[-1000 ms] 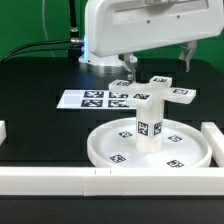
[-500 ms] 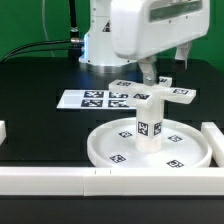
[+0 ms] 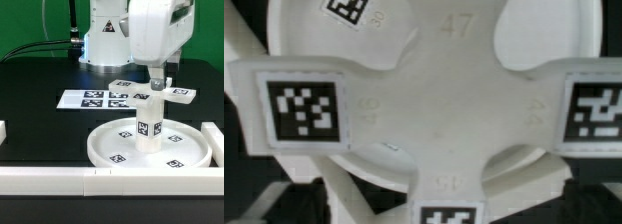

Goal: Assemble round table

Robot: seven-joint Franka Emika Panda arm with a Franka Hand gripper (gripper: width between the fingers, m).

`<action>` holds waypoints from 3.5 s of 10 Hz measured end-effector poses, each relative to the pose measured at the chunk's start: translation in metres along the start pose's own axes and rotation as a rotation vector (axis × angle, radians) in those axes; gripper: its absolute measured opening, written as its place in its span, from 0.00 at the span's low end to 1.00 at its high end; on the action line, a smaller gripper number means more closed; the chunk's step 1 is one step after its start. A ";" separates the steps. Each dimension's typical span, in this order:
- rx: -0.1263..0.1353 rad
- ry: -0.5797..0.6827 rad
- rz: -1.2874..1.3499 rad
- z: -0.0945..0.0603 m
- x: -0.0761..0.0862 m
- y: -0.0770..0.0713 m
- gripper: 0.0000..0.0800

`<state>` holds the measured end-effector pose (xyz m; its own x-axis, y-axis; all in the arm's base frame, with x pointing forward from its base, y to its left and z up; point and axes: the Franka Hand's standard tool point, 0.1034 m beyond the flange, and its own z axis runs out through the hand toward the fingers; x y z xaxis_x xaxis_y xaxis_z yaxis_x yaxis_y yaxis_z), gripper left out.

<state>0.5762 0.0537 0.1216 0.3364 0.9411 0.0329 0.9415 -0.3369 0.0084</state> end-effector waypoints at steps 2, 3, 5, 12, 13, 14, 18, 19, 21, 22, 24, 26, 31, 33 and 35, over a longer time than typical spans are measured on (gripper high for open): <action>-0.008 -0.030 -0.211 0.002 -0.003 0.000 0.81; -0.007 -0.043 -0.296 0.004 -0.005 0.001 0.81; -0.008 -0.069 -0.458 0.004 -0.008 0.002 0.81; 0.010 -0.089 -0.655 0.010 -0.021 0.003 0.81; 0.012 -0.089 -0.651 0.011 -0.021 0.003 0.81; 0.015 -0.089 -0.644 0.013 -0.021 0.002 0.81; 0.017 -0.090 -0.619 0.015 -0.022 0.001 0.81; 0.017 -0.090 -0.614 0.015 -0.022 0.001 0.81; 0.015 -0.090 -0.604 0.014 -0.021 0.002 0.81; 0.014 -0.089 -0.596 0.013 -0.021 0.002 0.81; 0.014 -0.088 -0.558 0.013 -0.022 0.001 0.81; 0.016 -0.089 -0.513 0.015 -0.022 -0.001 0.81; 0.020 -0.091 -0.460 0.018 -0.021 -0.004 0.81; 0.026 -0.092 -0.457 0.021 -0.023 -0.004 0.81; 0.027 -0.092 -0.457 0.022 -0.023 -0.004 0.55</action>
Offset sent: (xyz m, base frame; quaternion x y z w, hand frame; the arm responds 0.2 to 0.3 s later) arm 0.0076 0.0025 -0.0033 -0.0005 -0.0209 -0.2662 0.9637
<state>0.5649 0.0340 0.0983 -0.1136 0.9919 -0.0571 0.9934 0.1123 -0.0250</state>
